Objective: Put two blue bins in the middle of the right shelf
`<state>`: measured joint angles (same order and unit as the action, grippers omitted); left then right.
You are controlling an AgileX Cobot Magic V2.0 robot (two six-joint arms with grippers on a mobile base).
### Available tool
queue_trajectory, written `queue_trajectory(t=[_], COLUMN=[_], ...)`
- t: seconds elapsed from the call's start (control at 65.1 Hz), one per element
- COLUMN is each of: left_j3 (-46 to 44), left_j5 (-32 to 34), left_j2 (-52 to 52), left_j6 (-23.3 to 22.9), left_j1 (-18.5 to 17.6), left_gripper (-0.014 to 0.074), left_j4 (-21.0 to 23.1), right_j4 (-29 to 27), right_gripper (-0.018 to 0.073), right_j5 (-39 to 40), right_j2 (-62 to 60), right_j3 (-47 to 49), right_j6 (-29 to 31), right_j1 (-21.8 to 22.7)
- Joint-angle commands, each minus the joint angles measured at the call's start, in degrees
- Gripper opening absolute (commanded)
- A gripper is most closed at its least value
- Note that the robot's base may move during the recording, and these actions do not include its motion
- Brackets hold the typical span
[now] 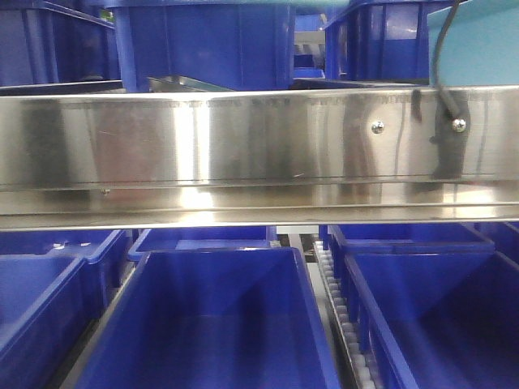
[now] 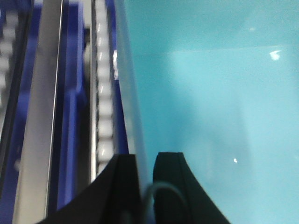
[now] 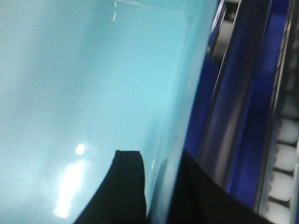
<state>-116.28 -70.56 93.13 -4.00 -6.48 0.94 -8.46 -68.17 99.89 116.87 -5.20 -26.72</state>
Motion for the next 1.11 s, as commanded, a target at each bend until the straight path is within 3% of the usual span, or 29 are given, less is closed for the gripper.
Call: queue_trajectory(t=[0.0,0.23,1.09], left_j3=[-3.8,-5.8,-5.8], left_j5=[2.2,2.7,8.1], left_j2=[-1.3,-1.3,-1.2], left_j6=[0.4,0.4,0.4], left_j1=[-0.2,-0.2,-0.2], left_gripper=[-0.0111,-0.0111,-0.0111], left_j4=[4.0,4.6,3.5], right_j4=[-0.3,-0.3,-0.3], right_gripper=[-0.0151,-0.0151,-0.0151], right_j5=[3.9,10.9,11.8], right_j2=[-3.7,-6.9,-7.0], right_j3=[0.6,0.6,0.6], right_j6=[1.4,1.4,1.4], right_j1=[0.1,0.1,0.1])
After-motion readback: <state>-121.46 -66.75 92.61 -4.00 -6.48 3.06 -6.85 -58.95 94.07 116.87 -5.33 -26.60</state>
